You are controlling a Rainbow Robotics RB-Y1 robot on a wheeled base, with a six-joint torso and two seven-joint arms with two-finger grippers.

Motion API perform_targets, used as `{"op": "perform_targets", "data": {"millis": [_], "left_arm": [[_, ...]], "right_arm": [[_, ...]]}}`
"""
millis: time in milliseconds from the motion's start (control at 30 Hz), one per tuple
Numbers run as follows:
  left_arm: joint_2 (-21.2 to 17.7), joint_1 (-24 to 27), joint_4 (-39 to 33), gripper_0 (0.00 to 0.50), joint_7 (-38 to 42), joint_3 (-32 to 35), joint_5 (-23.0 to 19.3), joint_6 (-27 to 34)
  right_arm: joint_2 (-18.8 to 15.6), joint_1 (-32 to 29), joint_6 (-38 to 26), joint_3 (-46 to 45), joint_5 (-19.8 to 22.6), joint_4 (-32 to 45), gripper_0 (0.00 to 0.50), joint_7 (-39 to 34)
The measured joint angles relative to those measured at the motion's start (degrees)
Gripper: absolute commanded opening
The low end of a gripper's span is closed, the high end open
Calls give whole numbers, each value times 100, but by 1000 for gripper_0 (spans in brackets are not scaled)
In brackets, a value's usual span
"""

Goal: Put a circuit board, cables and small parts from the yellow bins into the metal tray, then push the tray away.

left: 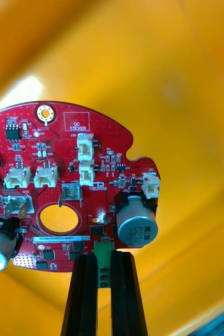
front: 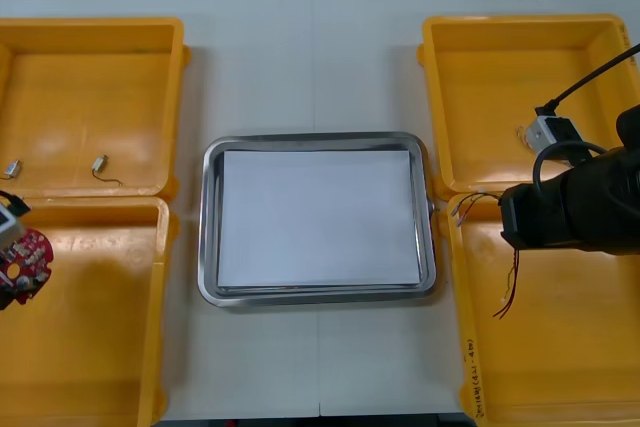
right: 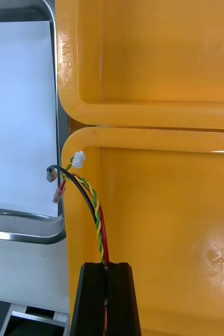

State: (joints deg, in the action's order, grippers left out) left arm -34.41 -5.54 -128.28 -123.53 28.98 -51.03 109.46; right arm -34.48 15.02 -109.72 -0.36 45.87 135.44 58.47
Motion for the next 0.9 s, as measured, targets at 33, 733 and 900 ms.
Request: {"op": "perform_targets", "data": {"millis": [33,733,900], "left_arm": [[0,111,-2,0,561,-3,-12,3],[-1558,1219,-242,0,3717,-909,-1300,13],[-1822,1516,-362,0,5614,-1167,-1558,14]], "right_arm": [[21,0,0,0,-21,-5,0,-3],[554,202,-2,192,-602,-50,0,-306],[554,203,-2,272,-605,-52,0,-306]]}}
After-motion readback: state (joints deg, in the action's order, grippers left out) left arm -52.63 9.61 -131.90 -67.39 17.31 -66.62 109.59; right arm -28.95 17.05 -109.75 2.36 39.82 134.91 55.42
